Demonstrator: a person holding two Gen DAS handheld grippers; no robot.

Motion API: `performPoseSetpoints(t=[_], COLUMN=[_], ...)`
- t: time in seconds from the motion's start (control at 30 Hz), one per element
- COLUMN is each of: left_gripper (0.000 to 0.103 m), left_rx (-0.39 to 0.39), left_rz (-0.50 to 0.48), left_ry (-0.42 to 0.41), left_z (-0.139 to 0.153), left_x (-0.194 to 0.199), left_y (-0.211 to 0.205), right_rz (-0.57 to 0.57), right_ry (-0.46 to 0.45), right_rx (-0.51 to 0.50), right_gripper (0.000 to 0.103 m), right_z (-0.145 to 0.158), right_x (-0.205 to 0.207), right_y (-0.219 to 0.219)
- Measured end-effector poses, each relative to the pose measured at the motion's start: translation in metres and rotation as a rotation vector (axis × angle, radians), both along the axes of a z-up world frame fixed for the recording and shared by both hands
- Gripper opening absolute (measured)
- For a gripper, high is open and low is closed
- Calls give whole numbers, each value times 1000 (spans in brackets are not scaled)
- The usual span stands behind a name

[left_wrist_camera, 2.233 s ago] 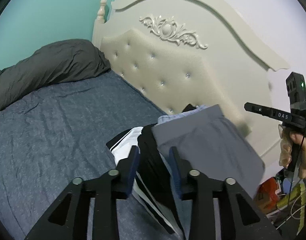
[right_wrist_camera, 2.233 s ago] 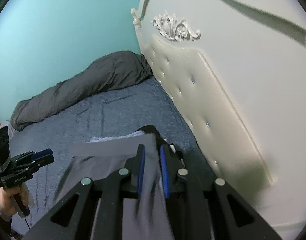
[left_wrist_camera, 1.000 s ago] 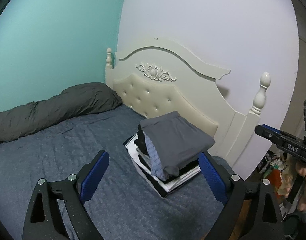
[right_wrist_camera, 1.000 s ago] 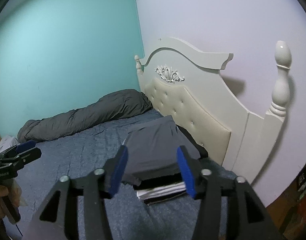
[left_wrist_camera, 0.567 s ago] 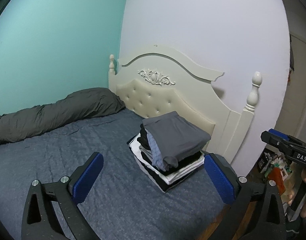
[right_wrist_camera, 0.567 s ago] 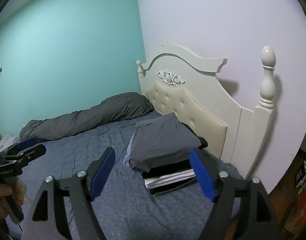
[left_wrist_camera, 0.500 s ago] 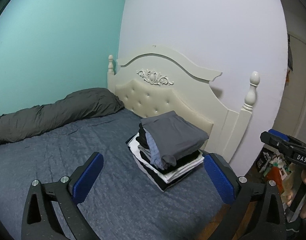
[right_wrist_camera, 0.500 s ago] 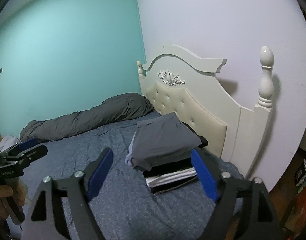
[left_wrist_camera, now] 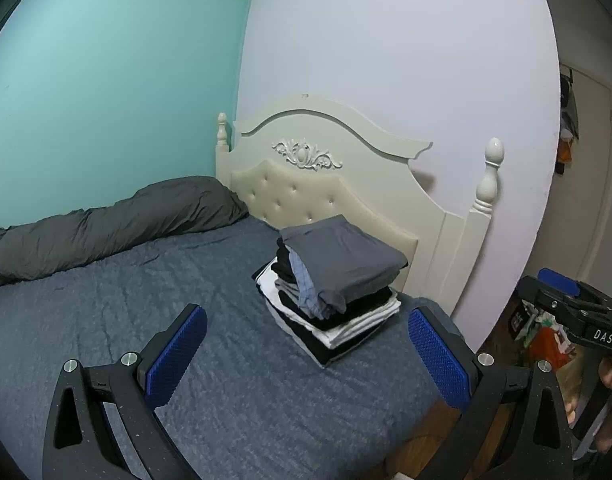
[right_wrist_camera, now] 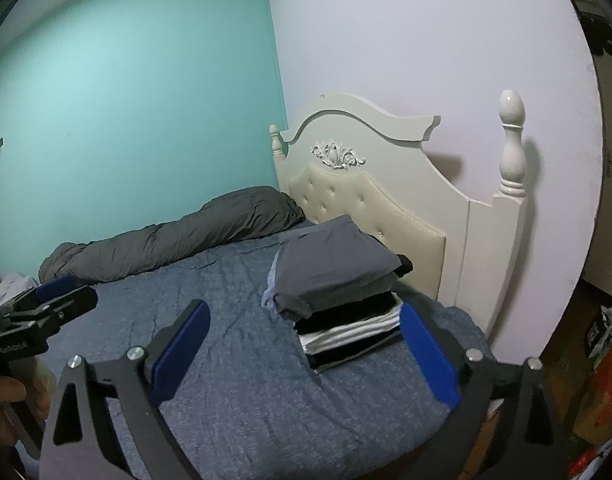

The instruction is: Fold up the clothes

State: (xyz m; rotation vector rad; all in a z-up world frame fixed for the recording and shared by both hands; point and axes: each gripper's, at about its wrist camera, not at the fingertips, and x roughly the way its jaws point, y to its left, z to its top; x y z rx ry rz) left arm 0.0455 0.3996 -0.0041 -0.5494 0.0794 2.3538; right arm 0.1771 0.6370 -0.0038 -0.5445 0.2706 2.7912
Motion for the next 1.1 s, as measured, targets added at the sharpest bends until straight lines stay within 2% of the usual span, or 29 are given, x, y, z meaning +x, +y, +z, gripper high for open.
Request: performPoseSetpoints(t=[0.43, 1.1], left_gripper=[103, 103], left_rx=[16, 0], left_rz=[9, 34], left_ry=[-5, 11], left_z=[-17, -48], left_x=[20, 54], left_y=[-23, -52], right_rz=[2, -42], right_ry=[-8, -20], right_rx=[2, 40], right_gripper=[99, 102], right_z=[-24, -60], right_x=[20, 54], right_y=[-33, -67])
